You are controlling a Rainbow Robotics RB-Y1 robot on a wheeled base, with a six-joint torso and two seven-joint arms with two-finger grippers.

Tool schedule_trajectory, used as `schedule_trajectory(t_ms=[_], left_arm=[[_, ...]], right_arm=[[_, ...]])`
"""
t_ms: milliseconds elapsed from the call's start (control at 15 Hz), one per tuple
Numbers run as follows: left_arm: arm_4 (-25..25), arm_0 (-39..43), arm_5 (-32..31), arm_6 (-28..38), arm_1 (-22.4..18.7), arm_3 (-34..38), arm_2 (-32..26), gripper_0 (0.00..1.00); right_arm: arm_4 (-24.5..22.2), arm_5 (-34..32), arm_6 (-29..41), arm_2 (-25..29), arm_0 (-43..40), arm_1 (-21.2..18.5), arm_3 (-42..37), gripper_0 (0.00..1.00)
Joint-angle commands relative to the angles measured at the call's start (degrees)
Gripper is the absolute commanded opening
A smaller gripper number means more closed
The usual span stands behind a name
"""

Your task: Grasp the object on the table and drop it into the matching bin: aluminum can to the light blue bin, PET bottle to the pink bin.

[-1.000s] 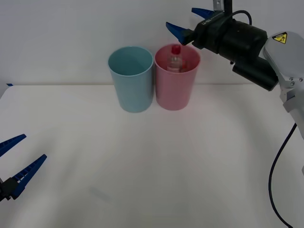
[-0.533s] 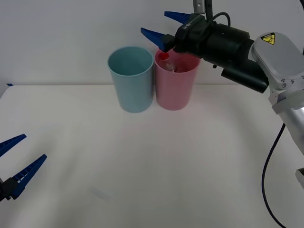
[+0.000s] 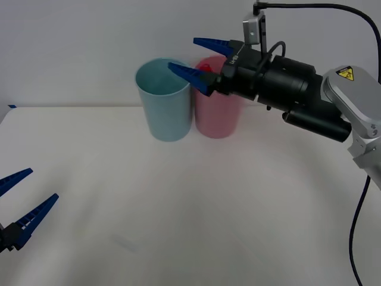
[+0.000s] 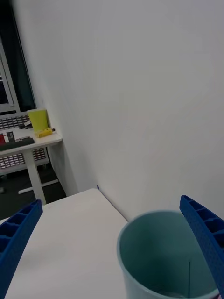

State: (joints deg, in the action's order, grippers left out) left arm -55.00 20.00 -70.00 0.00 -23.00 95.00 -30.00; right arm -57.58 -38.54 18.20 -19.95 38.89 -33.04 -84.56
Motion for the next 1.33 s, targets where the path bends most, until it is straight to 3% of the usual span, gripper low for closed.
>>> schedule_trajectory(t_ms=[67, 200, 600, 733, 1000, 1333], left_arm=[[0.00, 0.00, 0.00, 0.00, 0.00, 0.00, 0.00, 1.00], [0.00, 0.00, 0.00, 0.00, 0.00, 0.00, 0.00, 1.00], [0.00, 0.00, 0.00, 0.00, 0.00, 0.00, 0.00, 1.00], [0.00, 0.00, 0.00, 0.00, 0.00, 0.00, 0.00, 1.00], [0.00, 0.00, 0.00, 0.00, 0.00, 0.00, 0.00, 1.00], [0.00, 0.00, 0.00, 0.00, 0.00, 0.00, 0.00, 1.00]], right_arm=[[5.63, -2.24, -6.07, 0.09, -5.05, -3.96, -4.21, 1.00], [7.57, -6.73, -9.85, 1.85, -8.39, -5.72, -5.61, 1.00], [6.25, -20.96, -12.92, 11.08, -19.82, -6.34, -7.46, 1.00], [5.81, -24.48, -19.07, 14.42, -23.78, -6.43, -7.46, 1.00], [5.81, -27.64, -25.49, 18.99, -30.98, -6.95, -7.46, 1.00], [5.72, -27.47, -25.84, 21.54, -38.54, -7.57, -9.39, 1.00]])
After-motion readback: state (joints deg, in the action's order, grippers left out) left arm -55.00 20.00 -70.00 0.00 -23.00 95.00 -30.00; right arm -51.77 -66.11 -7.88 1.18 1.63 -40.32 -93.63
